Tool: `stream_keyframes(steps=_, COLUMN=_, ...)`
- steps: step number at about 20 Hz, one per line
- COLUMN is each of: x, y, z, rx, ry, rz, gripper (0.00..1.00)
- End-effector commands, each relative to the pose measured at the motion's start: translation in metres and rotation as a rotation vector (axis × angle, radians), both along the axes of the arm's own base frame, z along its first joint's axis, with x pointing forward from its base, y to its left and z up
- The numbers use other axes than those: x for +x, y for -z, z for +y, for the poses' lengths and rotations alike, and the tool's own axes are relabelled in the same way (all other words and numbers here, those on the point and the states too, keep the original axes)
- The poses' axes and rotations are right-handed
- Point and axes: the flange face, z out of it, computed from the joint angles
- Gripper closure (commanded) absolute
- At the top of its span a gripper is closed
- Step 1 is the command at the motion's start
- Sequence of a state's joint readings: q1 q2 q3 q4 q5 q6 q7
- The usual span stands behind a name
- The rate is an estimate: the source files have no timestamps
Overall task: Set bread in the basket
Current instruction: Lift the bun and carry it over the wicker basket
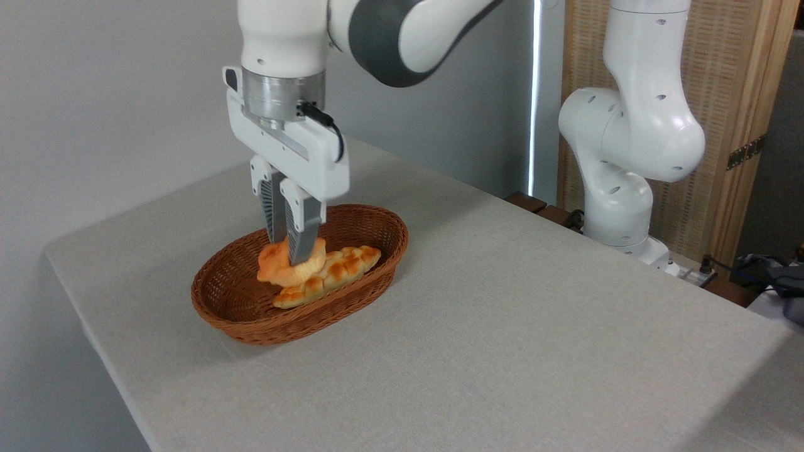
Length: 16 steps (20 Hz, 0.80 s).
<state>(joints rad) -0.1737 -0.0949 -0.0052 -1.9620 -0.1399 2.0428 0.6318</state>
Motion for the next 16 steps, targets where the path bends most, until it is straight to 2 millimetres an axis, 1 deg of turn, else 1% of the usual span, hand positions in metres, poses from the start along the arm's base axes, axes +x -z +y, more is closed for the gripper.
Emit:
stream_keyframes(steps=1, x=-0.012, y=0.003, z=-0.032, rx=-0.012, ry=0.02, rz=0.024, gripper=0.56)
stream_keyframes(steps=2, x=-0.012, y=0.004, z=-0.036, rx=-0.018, ry=0.024, rz=0.023, gripper=0.52)
stream_keyframes(steps=3, x=-0.01, y=0.005, z=-0.038, rx=-0.022, ry=0.026, rz=0.016, gripper=0.42)
stream_keyframes(steps=4, x=-0.01, y=0.005, z=-0.045, rx=-0.024, ry=0.035, rz=0.003, gripper=0.38)
stream_keyframes(steps=5, x=-0.01, y=0.009, z=-0.053, rx=-0.024, ry=0.047, rz=0.0, gripper=0.24)
stream_keyframes(steps=6, x=-0.009, y=0.013, z=-0.059, rx=-0.022, ry=0.056, rz=0.004, gripper=0.15)
stream_keyframes(steps=7, x=-0.009, y=0.017, z=-0.062, rx=-0.02, ry=0.061, rz=0.01, gripper=0.11)
stream_keyframes(steps=8, x=-0.01, y=0.021, z=-0.071, rx=-0.018, ry=0.078, rz=0.014, gripper=0.0)
stream_keyframes(steps=10, x=-0.011, y=0.026, z=-0.078, rx=-0.012, ry=0.092, rz=0.022, gripper=0.0)
stream_keyframes(steps=16, x=-0.016, y=0.035, z=-0.082, rx=-0.005, ry=0.102, rz=0.043, gripper=0.0)
